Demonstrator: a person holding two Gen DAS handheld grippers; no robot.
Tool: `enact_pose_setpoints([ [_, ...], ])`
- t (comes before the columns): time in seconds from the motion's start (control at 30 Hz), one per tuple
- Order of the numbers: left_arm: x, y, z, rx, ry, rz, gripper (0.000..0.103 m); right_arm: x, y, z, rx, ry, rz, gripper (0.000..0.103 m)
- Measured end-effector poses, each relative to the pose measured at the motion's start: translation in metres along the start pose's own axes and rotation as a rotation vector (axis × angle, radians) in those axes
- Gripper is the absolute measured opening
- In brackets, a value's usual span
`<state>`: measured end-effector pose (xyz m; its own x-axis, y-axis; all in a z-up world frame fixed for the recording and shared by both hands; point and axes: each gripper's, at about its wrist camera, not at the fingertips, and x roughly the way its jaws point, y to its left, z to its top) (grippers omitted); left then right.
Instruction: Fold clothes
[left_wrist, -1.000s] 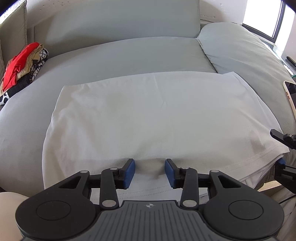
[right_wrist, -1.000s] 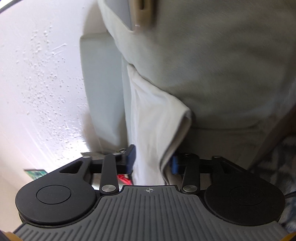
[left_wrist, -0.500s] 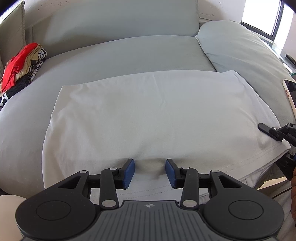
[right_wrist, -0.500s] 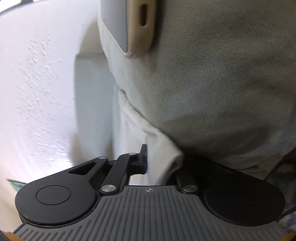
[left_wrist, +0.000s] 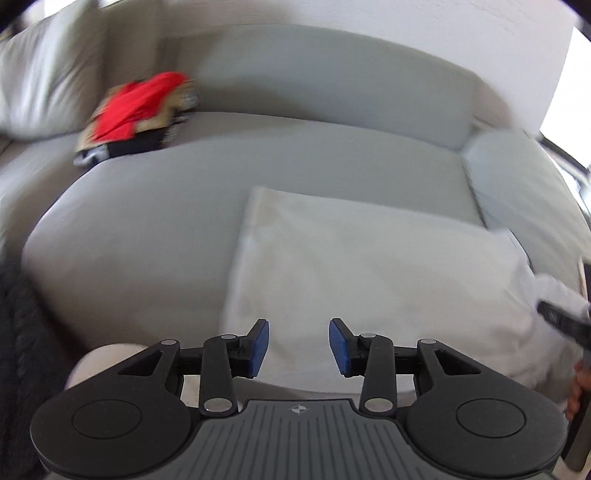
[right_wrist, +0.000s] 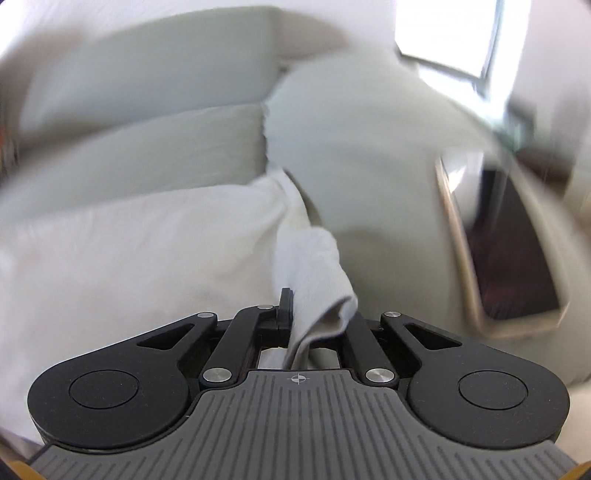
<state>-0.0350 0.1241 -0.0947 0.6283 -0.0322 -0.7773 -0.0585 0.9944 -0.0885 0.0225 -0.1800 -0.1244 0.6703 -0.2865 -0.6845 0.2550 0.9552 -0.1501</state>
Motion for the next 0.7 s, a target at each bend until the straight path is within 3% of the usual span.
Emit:
enact_pose_setpoints([
  [0.17,-0.016,0.057,0.004,-0.163,-0.045,0.042,0.037,-0.049,0.045,0.024,-0.121,-0.152,0.069,0.004],
  [0.27,-0.023,0.087,0.006,-0.247,-0.076,0.061,0.037,-0.072,0.105,0.052,-0.241,-0.239,0.187,0.004],
  [0.33,-0.025,0.1,0.008,-0.281,-0.093,0.073,0.037,-0.098,0.158,0.046,-0.337,-0.255,0.282,0.004],
  [0.5,-0.026,0.128,0.001,-0.352,-0.084,0.097,0.037,-0.095,0.261,0.0,-0.56,-0.102,0.469,0.004],
  [0.57,-0.024,0.135,-0.003,-0.378,-0.067,0.096,0.037,-0.092,0.28,-0.03,-0.614,0.0,0.486,0.004],
  [0.7,-0.023,0.141,-0.011,-0.392,-0.051,0.076,0.037,-0.097,0.277,-0.04,-0.552,0.047,0.499,0.004],
])
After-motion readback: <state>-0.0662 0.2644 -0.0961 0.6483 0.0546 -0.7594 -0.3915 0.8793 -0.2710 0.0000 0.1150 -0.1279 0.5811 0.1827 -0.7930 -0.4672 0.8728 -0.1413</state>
